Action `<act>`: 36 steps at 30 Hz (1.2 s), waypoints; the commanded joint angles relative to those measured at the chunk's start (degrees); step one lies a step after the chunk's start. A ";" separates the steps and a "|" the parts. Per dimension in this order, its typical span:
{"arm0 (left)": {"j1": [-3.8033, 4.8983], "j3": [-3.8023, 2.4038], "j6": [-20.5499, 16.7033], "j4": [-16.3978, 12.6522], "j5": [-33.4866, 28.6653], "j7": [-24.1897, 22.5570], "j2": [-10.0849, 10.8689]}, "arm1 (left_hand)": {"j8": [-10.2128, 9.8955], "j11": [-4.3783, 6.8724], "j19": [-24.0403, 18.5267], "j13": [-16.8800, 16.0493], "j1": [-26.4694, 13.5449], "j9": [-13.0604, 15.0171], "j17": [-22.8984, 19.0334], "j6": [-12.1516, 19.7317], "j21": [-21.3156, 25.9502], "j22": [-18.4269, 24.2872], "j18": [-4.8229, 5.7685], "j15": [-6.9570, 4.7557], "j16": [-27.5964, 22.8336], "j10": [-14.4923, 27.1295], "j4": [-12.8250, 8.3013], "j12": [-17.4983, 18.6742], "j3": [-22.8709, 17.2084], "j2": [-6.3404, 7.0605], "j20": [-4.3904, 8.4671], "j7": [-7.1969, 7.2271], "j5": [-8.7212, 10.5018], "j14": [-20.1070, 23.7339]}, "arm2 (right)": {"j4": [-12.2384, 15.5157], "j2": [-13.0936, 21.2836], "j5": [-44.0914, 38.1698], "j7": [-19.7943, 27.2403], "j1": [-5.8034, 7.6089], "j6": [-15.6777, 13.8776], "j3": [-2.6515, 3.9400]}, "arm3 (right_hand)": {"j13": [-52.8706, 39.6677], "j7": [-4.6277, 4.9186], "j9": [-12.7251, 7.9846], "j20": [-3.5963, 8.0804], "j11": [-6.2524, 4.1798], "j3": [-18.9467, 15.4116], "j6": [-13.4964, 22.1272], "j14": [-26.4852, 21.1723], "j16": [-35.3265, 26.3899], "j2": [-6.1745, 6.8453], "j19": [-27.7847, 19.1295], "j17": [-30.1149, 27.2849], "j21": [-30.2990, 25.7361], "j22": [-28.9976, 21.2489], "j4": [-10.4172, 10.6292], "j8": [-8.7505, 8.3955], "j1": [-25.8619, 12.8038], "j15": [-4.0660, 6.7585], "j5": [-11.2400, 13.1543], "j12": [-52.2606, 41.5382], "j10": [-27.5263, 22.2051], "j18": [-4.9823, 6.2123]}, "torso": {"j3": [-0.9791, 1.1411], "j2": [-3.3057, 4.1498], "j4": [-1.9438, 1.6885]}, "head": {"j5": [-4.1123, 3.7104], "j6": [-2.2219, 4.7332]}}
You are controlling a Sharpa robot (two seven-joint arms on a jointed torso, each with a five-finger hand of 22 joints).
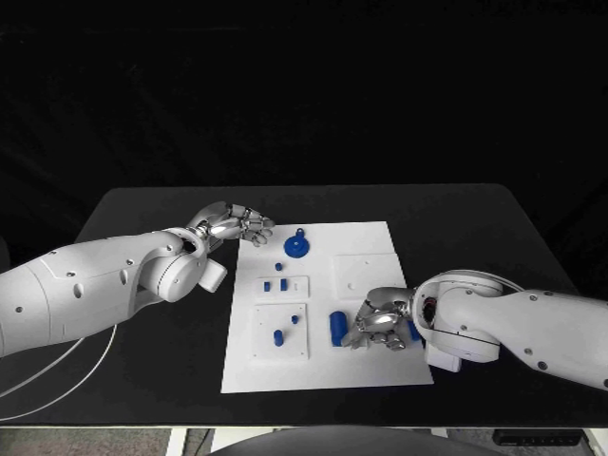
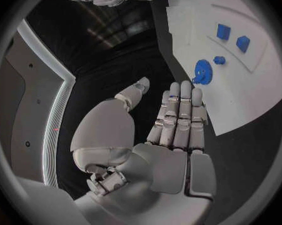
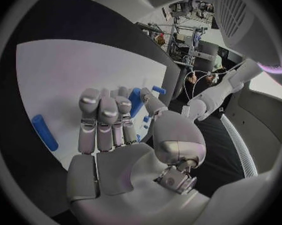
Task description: Assemble the parts on the task board
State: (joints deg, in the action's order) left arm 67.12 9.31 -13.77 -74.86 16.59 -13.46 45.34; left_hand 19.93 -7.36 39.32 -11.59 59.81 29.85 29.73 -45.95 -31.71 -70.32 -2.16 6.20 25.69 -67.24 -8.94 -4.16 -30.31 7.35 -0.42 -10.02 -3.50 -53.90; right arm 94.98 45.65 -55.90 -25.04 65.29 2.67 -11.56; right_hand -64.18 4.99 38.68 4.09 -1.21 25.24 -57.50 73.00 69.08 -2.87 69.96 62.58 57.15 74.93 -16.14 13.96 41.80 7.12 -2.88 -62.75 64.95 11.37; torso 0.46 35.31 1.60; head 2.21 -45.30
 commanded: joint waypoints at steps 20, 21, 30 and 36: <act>0.02 -0.05 1.04 -0.28 -0.36 -0.25 0.06 | 0.24 -0.02 -0.17 0.07 -0.51 -0.10 0.19 0.41 0.27 -0.11 -1.16 0.23 -0.30 0.48 0.48 -0.01 -0.05 -0.12 -0.26 -0.10 0.00 -0.20 | -0.48 -0.52 -0.14 -2.92 -0.36 2.30 -0.04 | -0.43 0.11 0.25 -0.25 -0.07 3.67 -0.88 0.72 -0.45 2.71 0.48 0.48 0.02 0.32 0.81 -0.02 1.26 0.17 0.07 0.17 0.40 3.63 | 0.02 -0.04 0.05 | 0.06 -0.60; 0.02 -0.05 1.03 -0.28 -0.36 -0.25 0.08 | 0.23 -0.02 -0.17 0.07 -0.52 -0.10 0.20 0.42 0.28 -0.12 -1.16 0.23 -0.31 0.49 0.48 -0.01 -0.05 -0.12 -0.26 -0.10 0.01 -0.19 | -0.39 -0.47 -0.16 -2.76 -0.41 1.75 -0.04 | -0.47 0.16 0.27 -0.32 -0.02 4.31 -0.91 0.75 -0.48 3.31 0.55 0.52 0.03 0.31 0.91 -0.05 1.51 0.12 0.07 0.19 0.41 3.63 | 0.01 -0.03 0.05 | 0.06 -0.66; 0.02 -0.05 0.97 -0.66 -0.36 -0.16 0.18 | 0.20 -0.03 -0.18 0.08 -0.43 -0.14 0.28 0.54 0.33 -0.16 -1.18 0.23 -0.39 0.53 0.45 0.00 -0.07 -0.04 -0.25 -0.13 0.02 -0.18 | -0.30 -0.32 -0.16 -2.55 -0.43 1.05 -0.04 | -0.65 0.15 0.48 -0.51 -0.02 4.10 -1.16 1.02 -0.50 7.27 0.90 0.75 0.25 0.33 0.02 -0.01 1.28 0.10 0.08 0.11 0.68 3.63 | 0.01 0.02 0.05 | -0.04 -0.82; 0.02 -0.05 0.86 -0.69 -0.36 -0.15 0.20 | 0.18 -0.04 -0.17 0.09 -0.37 -0.17 0.33 0.62 0.35 -0.20 -1.19 0.23 -0.43 0.54 0.44 0.00 -0.09 -0.01 -0.25 -0.16 0.03 -0.18 | -0.05 0.26 -0.24 -1.74 -0.43 0.04 -0.04 | -0.78 0.06 0.68 -0.34 -0.12 1.15 -1.12 0.98 -0.55 7.73 0.72 0.95 0.23 0.36 -0.57 -0.05 0.68 0.20 0.07 0.15 0.66 3.63 | 0.03 -0.01 0.07 | -0.07 -0.75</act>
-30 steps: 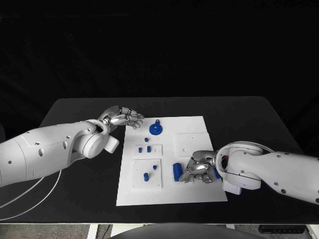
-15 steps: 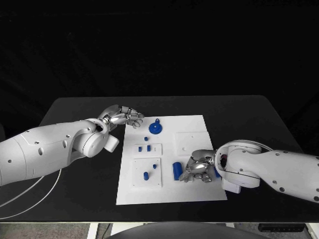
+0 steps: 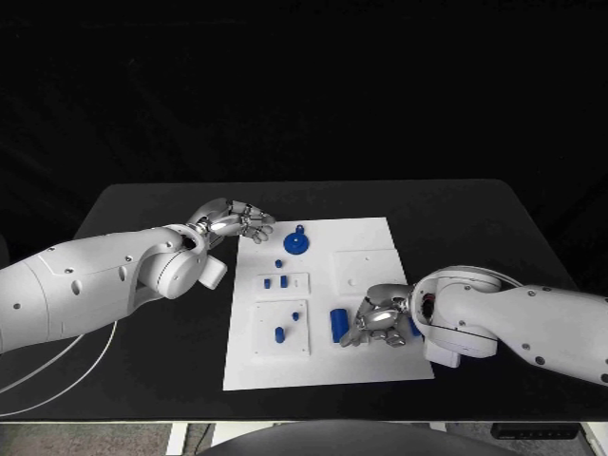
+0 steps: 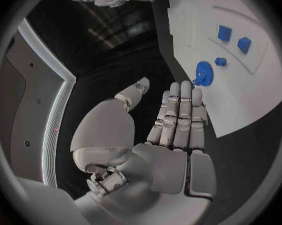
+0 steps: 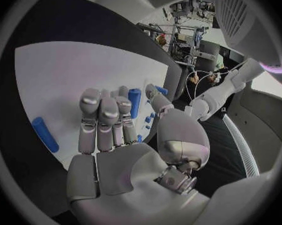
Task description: Assemble the parts on the task board
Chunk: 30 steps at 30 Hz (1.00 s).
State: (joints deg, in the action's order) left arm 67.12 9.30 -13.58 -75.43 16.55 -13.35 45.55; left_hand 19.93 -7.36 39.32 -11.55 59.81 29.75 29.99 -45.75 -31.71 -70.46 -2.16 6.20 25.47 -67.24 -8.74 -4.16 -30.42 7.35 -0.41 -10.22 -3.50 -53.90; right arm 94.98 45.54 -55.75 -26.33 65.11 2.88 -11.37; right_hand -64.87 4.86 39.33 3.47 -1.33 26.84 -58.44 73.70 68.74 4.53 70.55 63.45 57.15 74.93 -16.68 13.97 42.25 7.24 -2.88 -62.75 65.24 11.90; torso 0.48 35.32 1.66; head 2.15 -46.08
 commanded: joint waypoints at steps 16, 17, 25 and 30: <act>0.02 -0.04 0.54 0.61 -0.33 -0.37 -0.04 | 0.18 -0.04 -0.16 0.06 -0.32 -0.09 0.17 0.49 0.38 -0.12 -1.19 0.23 -0.26 0.55 0.23 0.00 0.01 0.00 -0.26 0.00 0.03 -0.21 | 1.31 5.39 4.78 5.73 0.72 -5.61 3.50 | -0.27 0.00 0.27 0.69 -0.19 -2.25 -0.48 0.39 -0.25 1.00 0.30 0.34 0.12 0.21 0.16 0.00 1.46 0.32 0.06 0.05 0.69 3.10 | 0.03 -0.02 0.07 | -0.32 0.74; 0.02 -0.04 0.54 0.62 -0.33 -0.37 -0.04 | 0.18 -0.04 -0.16 0.06 -0.32 -0.09 0.17 0.50 0.38 -0.12 -1.19 0.23 -0.26 0.55 0.23 0.00 0.01 0.00 -0.26 0.00 0.03 -0.21 | 1.28 5.48 4.91 5.84 0.77 -5.57 3.60 | -0.27 0.00 0.27 0.70 -0.19 -2.25 -0.48 0.39 -0.25 1.00 0.31 0.34 0.12 0.21 0.16 0.00 1.46 0.32 0.06 0.05 0.69 3.10 | 0.04 -0.03 0.07 | -0.37 0.78; 0.02 -0.04 0.56 0.58 -0.33 -0.37 -0.13 | 0.19 -0.04 -0.15 0.05 -0.30 -0.10 0.21 0.51 0.40 -0.14 -1.19 0.23 -0.29 0.55 0.24 -0.01 0.01 0.01 -0.26 0.00 0.03 -0.22 | -0.05 7.43 3.59 5.35 2.43 -4.08 4.46 | -0.32 0.02 0.24 0.88 -0.19 -2.25 -0.22 0.42 -0.27 0.67 0.43 0.41 0.04 0.11 0.18 -0.19 1.75 0.35 0.06 0.01 0.78 3.10 | 0.01 -0.02 0.02 | -1.06 1.21; 0.02 -0.04 0.56 0.52 -0.33 -0.33 -0.10 | 0.20 -0.04 -0.15 0.05 -0.29 -0.10 0.24 0.51 0.41 -0.16 -1.19 0.23 -0.31 0.54 0.24 -0.02 0.01 0.02 -0.26 0.00 0.03 -0.23 | -1.90 9.73 -2.14 3.30 4.02 -0.40 4.46 | -0.38 0.01 0.29 1.07 -0.20 -1.93 -0.27 0.46 -0.29 0.40 0.56 0.52 0.01 0.05 0.06 -0.23 2.91 0.36 0.06 0.01 0.83 3.10 | -0.02 -0.04 0.01 | -1.89 1.25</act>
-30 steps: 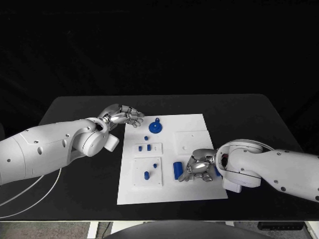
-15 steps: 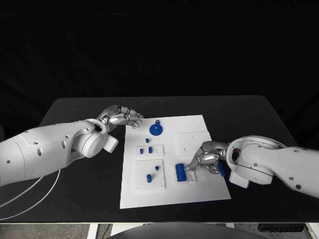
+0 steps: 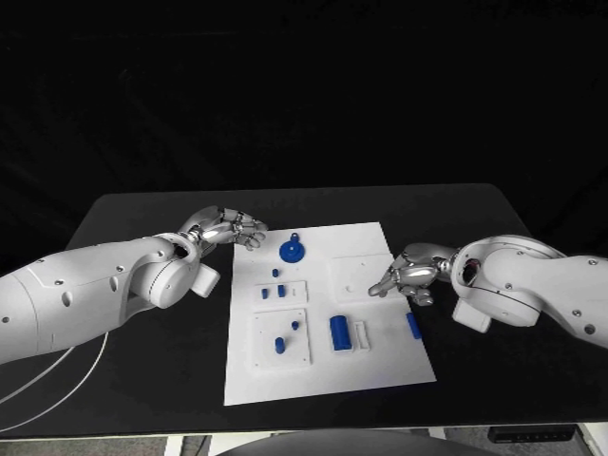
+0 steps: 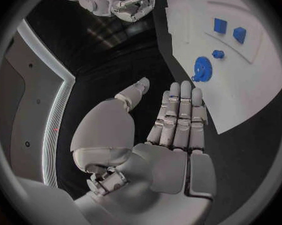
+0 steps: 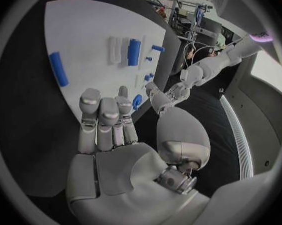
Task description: Assemble the parts on the task board
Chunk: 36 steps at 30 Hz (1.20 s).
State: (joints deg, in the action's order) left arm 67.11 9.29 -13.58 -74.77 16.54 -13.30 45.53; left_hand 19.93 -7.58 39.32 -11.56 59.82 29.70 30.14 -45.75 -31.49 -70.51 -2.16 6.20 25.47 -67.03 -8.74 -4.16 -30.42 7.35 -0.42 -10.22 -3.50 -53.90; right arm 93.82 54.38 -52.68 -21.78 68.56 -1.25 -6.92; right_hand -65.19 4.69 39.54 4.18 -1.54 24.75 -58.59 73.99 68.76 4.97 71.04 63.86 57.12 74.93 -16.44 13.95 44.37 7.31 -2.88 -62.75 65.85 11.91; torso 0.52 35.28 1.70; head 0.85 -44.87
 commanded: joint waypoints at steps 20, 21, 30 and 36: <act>0.02 -0.02 0.67 -0.33 -0.28 -0.22 0.08 | 0.25 0.18 -0.14 0.07 -0.26 -0.07 0.18 0.51 0.22 -0.16 -1.19 0.23 -0.37 0.32 0.24 -0.03 0.02 0.07 -0.26 -0.01 0.05 -0.25 | -0.96 3.88 -17.40 -5.62 0.90 9.56 -1.55 | -0.09 0.32 0.15 -0.28 0.17 0.92 -0.40 0.34 -0.51 0.71 0.08 0.31 0.02 0.06 0.82 -0.37 1.08 0.01 0.07 0.31 0.20 3.09 | 0.05 0.08 -0.03 | -1.35 0.05; 0.02 -0.02 0.69 -0.36 -0.28 -0.19 0.14 | 0.25 0.18 -0.14 0.07 -0.26 -0.07 0.18 0.51 0.22 -0.16 -1.19 0.23 -0.38 0.32 0.24 -0.03 0.02 0.07 -0.26 -0.01 0.05 -0.25 | -0.63 3.88 -18.07 -5.93 0.87 9.52 -1.69 | -0.10 0.32 0.15 -0.30 0.17 0.94 -0.40 0.35 -0.52 0.72 0.08 0.31 0.02 0.06 0.86 -0.38 0.99 0.01 0.07 0.32 0.20 3.09 | 0.05 0.08 -0.03 | -1.40 -0.01; 0.02 -0.02 1.00 -0.45 -0.25 0.00 0.07 | 0.27 0.18 -0.13 0.06 -0.29 -0.07 0.23 0.51 0.24 -0.19 -1.19 0.24 -0.40 0.31 0.28 -0.04 0.04 0.08 -0.27 0.00 0.07 -0.27 | 0.58 3.99 -21.26 -8.53 0.79 12.67 -3.11 | -0.15 0.33 0.15 -0.62 0.19 -0.33 -0.39 0.32 -0.66 0.88 -0.22 0.40 -0.06 0.12 2.06 -0.57 -2.50 -0.05 0.07 0.48 0.07 3.09 | -0.08 0.05 -0.08 | -1.66 -0.37; 0.02 -0.02 1.17 -0.45 -0.23 0.25 0.18 | 0.29 0.17 -0.13 0.07 -0.35 -0.08 0.27 0.52 0.26 -0.21 -1.18 0.24 -0.44 0.32 0.34 -0.04 0.07 0.10 -0.28 -0.01 0.09 -0.27 | 0.66 3.21 -21.33 -8.36 -0.17 12.82 -3.74 | -0.19 0.32 0.12 -0.56 0.18 -2.25 -0.23 0.21 -0.79 -0.36 -0.64 0.52 -0.07 0.28 0.92 -0.83 -4.37 -0.03 0.06 0.69 -0.08 3.09 | -0.05 0.06 -0.06 | -1.73 -0.54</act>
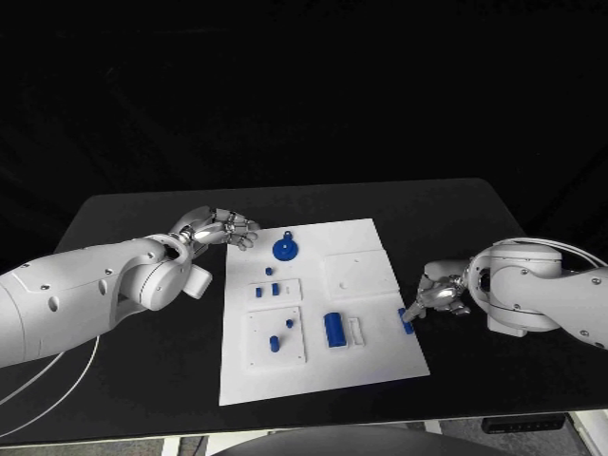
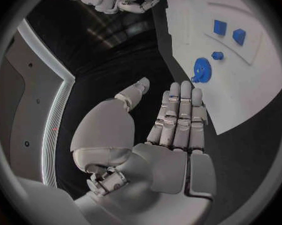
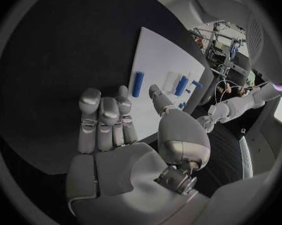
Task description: Assemble the parts on the task board
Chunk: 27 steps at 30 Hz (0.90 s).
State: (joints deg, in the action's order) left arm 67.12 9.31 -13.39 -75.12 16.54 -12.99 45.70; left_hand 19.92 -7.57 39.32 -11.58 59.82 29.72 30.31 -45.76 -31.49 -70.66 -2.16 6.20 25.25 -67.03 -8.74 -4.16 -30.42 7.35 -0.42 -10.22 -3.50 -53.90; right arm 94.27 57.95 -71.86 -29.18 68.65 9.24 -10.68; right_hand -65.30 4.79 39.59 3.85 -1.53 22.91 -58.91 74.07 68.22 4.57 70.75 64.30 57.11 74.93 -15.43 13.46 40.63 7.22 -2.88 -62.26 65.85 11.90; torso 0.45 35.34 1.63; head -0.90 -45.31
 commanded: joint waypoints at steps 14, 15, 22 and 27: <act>0.02 -0.04 1.21 -0.21 -0.16 0.07 0.17 | 0.31 0.17 -0.12 0.08 -0.41 -0.11 0.17 0.53 0.29 -0.11 -1.17 0.25 -0.27 0.33 0.42 -0.04 0.09 0.09 -0.28 -0.01 0.11 -0.28 | -0.65 -2.06 -2.27 -0.91 -1.77 0.34 -0.06 | -0.12 0.11 0.09 -0.10 0.07 -0.59 -0.21 0.20 -0.29 -2.04 -0.31 0.19 -0.01 0.33 -0.67 -0.35 -0.87 0.15 0.06 0.23 0.13 3.10 | 0.04 0.00 -0.01 | 0.27 -0.45; 0.02 -0.04 1.21 -0.21 -0.16 0.07 0.19 | 0.31 0.17 -0.12 0.08 -0.42 -0.11 0.17 0.53 0.29 -0.11 -1.17 0.25 -0.27 0.33 0.43 -0.04 0.09 0.09 -0.28 -0.01 0.11 -0.28 | -0.72 -2.11 -2.27 -0.91 -1.83 0.38 -0.06 | -0.12 0.11 0.09 -0.10 0.07 -0.53 -0.23 0.20 -0.30 -2.22 -0.31 0.19 -0.01 0.32 -0.70 -0.35 -0.79 0.15 0.06 0.24 0.14 3.10 | 0.04 -0.01 -0.02 | 0.27 -0.47; 0.02 -0.04 1.28 -0.22 -0.16 0.10 0.26 | 0.32 0.17 -0.12 0.08 -0.44 -0.11 0.20 0.54 0.31 -0.13 -1.17 0.24 -0.29 0.33 0.45 -0.04 0.10 0.10 -0.28 -0.01 0.12 -0.28 | -1.47 -2.84 -2.36 -1.29 -2.13 0.53 -0.07 | -0.17 0.05 0.12 -0.05 0.01 1.03 -0.47 0.31 -0.33 -3.60 -0.15 0.24 0.10 0.36 -1.10 -0.33 1.79 0.18 0.06 0.24 0.32 3.10 | 0.02 -0.01 -0.03 | 0.30 -0.47; 0.02 -0.04 1.37 -0.27 -0.16 0.20 0.35 | 0.33 0.17 -0.12 0.08 -0.45 -0.11 0.23 0.54 0.32 -0.14 -1.17 0.24 -0.31 0.33 0.48 -0.04 0.10 0.10 -0.28 -0.01 0.13 -0.29 | -1.92 -2.93 -2.70 -1.49 -2.35 0.09 -0.08 | -0.19 0.10 0.11 -0.40 0.08 4.89 -0.77 0.47 -0.44 -3.77 0.08 0.26 0.18 0.33 -0.47 -0.35 5.03 0.09 0.06 0.31 0.56 3.09 | 0.01 -0.02 -0.03 | 0.29 -0.61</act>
State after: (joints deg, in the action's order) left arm 67.12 9.31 -12.93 -75.22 16.54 -12.57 46.04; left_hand 19.92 -7.57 39.32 -11.58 59.82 29.68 30.47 -45.75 -31.49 -70.71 -2.15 6.20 25.25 -67.03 -8.59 -4.16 -30.27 7.35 -0.42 -10.22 -3.50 -53.90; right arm 92.54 55.02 -73.58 -30.01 66.51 9.49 -10.65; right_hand -65.42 4.87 39.96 3.75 -1.44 27.45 -59.38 74.15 67.99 0.80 70.84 64.48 57.11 74.93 -15.96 13.29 45.35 7.11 -2.88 -62.25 65.95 11.91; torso 0.48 35.32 1.60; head -0.60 -45.81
